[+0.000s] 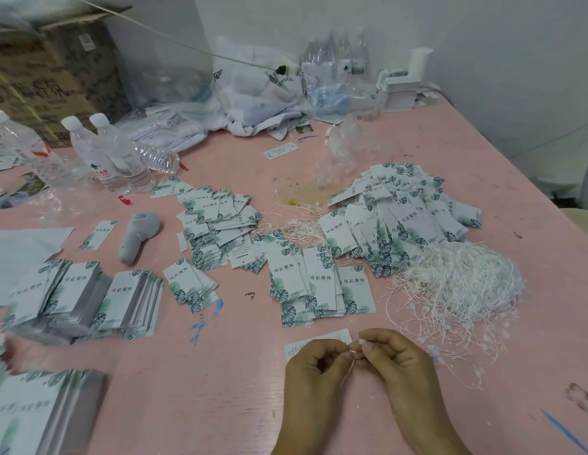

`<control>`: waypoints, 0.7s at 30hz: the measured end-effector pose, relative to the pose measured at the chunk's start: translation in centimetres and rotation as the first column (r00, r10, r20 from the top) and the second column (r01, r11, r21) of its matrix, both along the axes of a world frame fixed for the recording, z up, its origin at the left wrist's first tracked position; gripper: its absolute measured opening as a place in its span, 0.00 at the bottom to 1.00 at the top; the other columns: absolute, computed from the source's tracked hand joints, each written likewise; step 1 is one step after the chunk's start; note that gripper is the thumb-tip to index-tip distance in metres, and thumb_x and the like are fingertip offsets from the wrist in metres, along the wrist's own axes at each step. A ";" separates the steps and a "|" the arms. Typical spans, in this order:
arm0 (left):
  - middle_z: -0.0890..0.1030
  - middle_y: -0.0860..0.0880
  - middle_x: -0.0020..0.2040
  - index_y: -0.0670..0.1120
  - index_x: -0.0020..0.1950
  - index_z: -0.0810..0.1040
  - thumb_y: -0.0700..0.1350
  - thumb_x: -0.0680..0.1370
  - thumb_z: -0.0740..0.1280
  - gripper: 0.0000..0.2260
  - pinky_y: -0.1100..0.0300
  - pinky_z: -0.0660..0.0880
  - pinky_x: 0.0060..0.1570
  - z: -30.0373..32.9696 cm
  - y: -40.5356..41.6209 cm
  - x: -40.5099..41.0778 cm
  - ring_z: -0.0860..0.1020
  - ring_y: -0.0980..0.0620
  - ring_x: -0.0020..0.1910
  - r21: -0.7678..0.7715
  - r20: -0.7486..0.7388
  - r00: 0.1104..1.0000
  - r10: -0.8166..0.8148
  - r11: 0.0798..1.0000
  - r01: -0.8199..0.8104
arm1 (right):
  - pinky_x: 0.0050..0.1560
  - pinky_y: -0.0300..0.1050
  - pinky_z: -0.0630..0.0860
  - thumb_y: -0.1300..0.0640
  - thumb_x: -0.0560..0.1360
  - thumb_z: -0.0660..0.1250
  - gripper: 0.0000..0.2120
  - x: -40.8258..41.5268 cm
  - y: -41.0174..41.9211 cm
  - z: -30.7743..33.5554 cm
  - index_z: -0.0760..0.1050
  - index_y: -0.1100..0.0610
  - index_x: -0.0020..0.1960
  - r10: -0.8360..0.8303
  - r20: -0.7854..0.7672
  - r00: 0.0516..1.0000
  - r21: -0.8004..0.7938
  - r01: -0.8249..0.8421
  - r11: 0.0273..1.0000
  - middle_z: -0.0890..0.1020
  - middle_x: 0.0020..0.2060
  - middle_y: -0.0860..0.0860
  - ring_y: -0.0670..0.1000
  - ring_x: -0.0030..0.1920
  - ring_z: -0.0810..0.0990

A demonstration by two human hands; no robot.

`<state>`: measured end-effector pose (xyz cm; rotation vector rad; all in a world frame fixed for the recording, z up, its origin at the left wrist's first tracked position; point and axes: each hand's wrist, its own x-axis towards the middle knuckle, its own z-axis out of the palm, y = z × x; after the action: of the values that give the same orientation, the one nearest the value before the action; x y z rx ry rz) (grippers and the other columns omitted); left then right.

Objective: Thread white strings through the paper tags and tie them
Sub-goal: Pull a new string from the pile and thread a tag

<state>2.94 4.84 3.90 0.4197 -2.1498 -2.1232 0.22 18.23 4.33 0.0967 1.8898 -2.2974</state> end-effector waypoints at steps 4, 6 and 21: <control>0.79 0.52 0.31 0.52 0.39 0.83 0.40 0.73 0.75 0.06 0.66 0.69 0.33 0.3 0.2 0.0 0.71 0.59 0.31 -0.020 -0.021 0.999 0.026 0.999 -0.026 | 0.42 0.35 0.79 0.67 0.75 0.68 0.12 0.2 -0.2 0.4 0.82 0.50 0.47 -0.010 -0.024 1.000 0.027 0.010 1.000 0.86 0.39 0.58 0.52 0.40 0.86; 0.77 0.52 0.30 0.51 0.38 0.83 0.38 0.74 0.75 0.09 0.66 0.67 0.32 0.3 0.1 -0.1 0.70 0.58 0.31 -0.034 -0.019 0.999 0.039 0.999 -0.040 | 0.41 0.33 0.78 0.68 0.75 0.68 0.13 0.4 -0.4 0.4 0.82 0.49 0.46 0.001 -0.049 0.999 0.081 0.003 0.997 0.86 0.38 0.56 0.50 0.38 0.86; 0.75 0.52 0.28 0.50 0.37 0.80 0.34 0.74 0.72 0.11 0.61 0.66 0.31 0.8 0.2 -0.3 0.68 0.56 0.29 -0.076 0.016 1.000 0.022 0.997 -0.021 | 0.40 0.30 0.77 0.67 0.73 0.71 0.15 0.7 -0.6 0.5 0.83 0.46 0.44 -0.008 -0.099 0.995 0.192 0.027 0.981 0.86 0.36 0.52 0.45 0.37 0.85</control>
<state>2.64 5.01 4.72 0.4536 -2.2166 -2.0262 0.90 17.68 4.86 0.0243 2.1662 -2.1599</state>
